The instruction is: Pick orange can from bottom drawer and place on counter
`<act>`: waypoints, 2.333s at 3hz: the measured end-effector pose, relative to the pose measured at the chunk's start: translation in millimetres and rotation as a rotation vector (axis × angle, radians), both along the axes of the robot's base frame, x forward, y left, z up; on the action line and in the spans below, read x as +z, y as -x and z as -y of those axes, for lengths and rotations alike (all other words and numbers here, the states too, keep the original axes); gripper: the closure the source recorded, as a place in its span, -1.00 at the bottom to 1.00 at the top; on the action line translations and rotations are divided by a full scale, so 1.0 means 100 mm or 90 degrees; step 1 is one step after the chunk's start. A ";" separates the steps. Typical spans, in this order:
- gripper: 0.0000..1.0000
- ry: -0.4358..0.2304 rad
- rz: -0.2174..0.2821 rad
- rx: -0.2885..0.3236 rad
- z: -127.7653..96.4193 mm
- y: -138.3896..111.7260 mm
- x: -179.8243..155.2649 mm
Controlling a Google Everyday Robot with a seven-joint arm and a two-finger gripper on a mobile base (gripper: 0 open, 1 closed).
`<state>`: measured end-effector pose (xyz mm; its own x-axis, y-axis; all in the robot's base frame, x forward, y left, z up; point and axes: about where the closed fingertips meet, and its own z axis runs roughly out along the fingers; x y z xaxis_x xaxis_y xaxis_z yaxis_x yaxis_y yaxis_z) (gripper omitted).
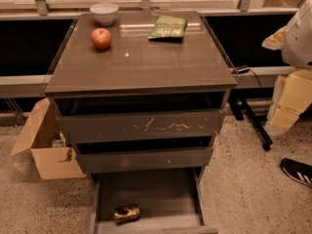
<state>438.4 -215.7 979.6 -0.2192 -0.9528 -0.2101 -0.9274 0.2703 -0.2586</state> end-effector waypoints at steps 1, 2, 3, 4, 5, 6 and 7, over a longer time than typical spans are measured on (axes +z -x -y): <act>-1.00 0.000 0.000 0.000 0.00 0.00 0.00; -1.00 -0.042 -0.006 0.015 -0.06 0.00 -0.24; -1.00 -0.133 -0.026 0.037 -0.24 0.05 -0.83; -1.00 -0.202 -0.032 0.026 -0.40 0.06 -1.21; -1.00 -0.203 -0.037 0.033 -0.43 0.05 -1.29; -1.00 -0.208 -0.058 0.060 -0.53 -0.02 -1.62; -1.00 -0.259 -0.080 0.101 -0.74 0.03 -2.33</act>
Offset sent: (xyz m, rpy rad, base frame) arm -0.0008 0.0179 -0.0839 0.2225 0.0480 0.0812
